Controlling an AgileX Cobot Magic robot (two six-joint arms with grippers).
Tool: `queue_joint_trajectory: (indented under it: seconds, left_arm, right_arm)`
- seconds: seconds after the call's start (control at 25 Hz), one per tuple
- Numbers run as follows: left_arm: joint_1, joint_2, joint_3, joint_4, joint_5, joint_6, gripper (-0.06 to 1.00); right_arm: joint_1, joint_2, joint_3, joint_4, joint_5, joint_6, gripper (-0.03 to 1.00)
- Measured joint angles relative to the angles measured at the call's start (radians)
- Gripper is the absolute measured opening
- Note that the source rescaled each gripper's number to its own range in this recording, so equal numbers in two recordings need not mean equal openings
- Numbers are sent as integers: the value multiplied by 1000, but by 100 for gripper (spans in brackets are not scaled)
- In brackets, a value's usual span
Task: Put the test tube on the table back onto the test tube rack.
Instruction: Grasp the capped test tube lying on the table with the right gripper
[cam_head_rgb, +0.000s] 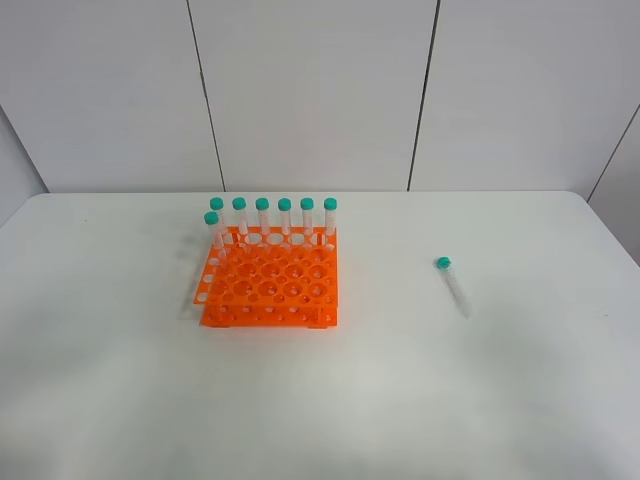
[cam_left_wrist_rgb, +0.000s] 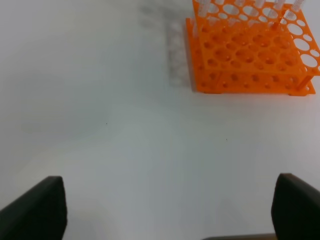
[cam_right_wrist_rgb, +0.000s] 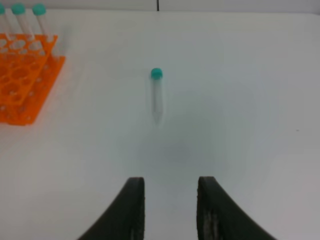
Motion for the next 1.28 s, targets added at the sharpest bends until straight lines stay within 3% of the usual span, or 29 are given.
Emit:
queue_joint_trajectory:
  seconds: [0.36, 0.88, 1.28]
  left_arm:
    - [0, 0, 0, 0, 0, 0, 100]
    - [0, 0, 0, 0, 0, 0, 100]
    - [0, 0, 0, 0, 0, 0, 100]
  right_arm:
    - [0, 28, 0, 70, -103, 8, 51]
    - [0, 465, -46, 144, -302, -56, 51]
    - [0, 842, -236, 133, -326, -115, 51]
